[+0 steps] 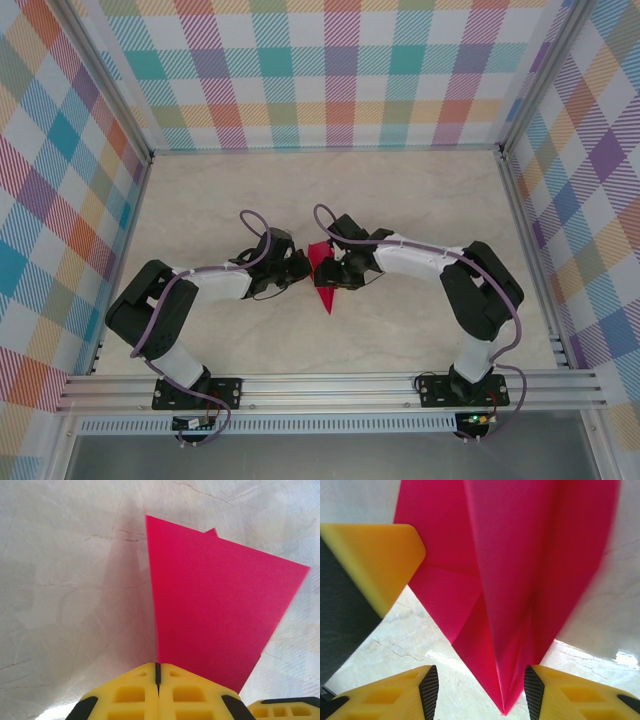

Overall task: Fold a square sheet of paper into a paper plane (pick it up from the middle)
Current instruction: Move a paper plane to the center of the table.

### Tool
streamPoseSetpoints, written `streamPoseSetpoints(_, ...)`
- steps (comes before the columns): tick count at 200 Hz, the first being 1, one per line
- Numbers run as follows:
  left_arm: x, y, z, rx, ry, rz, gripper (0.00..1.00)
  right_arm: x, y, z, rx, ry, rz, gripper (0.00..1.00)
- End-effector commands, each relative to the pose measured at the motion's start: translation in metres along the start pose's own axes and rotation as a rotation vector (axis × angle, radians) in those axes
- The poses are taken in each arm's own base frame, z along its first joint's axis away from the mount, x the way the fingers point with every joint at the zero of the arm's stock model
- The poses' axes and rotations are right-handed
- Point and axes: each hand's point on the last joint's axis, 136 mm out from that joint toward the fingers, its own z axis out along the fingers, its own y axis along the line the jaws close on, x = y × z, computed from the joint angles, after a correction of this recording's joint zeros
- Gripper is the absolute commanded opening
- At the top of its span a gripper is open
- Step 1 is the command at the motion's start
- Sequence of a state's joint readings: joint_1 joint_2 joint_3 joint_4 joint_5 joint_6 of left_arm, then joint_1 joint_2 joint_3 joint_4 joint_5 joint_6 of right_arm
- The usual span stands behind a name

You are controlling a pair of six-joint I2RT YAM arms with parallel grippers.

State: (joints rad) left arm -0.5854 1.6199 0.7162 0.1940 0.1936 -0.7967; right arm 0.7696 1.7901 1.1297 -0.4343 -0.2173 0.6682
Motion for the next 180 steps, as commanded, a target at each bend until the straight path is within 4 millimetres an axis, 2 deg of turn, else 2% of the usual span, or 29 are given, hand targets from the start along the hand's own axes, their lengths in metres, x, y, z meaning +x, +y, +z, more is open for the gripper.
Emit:
streamPoseSetpoints(1, -0.003, 0.003, 0.0, 0.008, -0.01, -0.017, 0.0, 0.001, 0.008, 0.005, -0.019, 0.022, 0.005, 0.51)
streamPoseSetpoints(88, -0.001, 0.003, 0.0, 0.016, -0.003, -0.02, 0.0, -0.004, 0.006, 0.014, 0.028, 0.013, -0.003, 0.5)
streamPoseSetpoints(141, -0.001, 0.002, -0.001, 0.018, -0.003, -0.019, 0.0, -0.009, -0.005, 0.017, 0.11, 0.008, 0.017, 0.48)
streamPoseSetpoints(180, -0.003, 0.006, -0.002, 0.002, -0.009, -0.026, 0.0, -0.011, -0.009, 0.015, 0.139, -0.007, 0.029, 0.4)
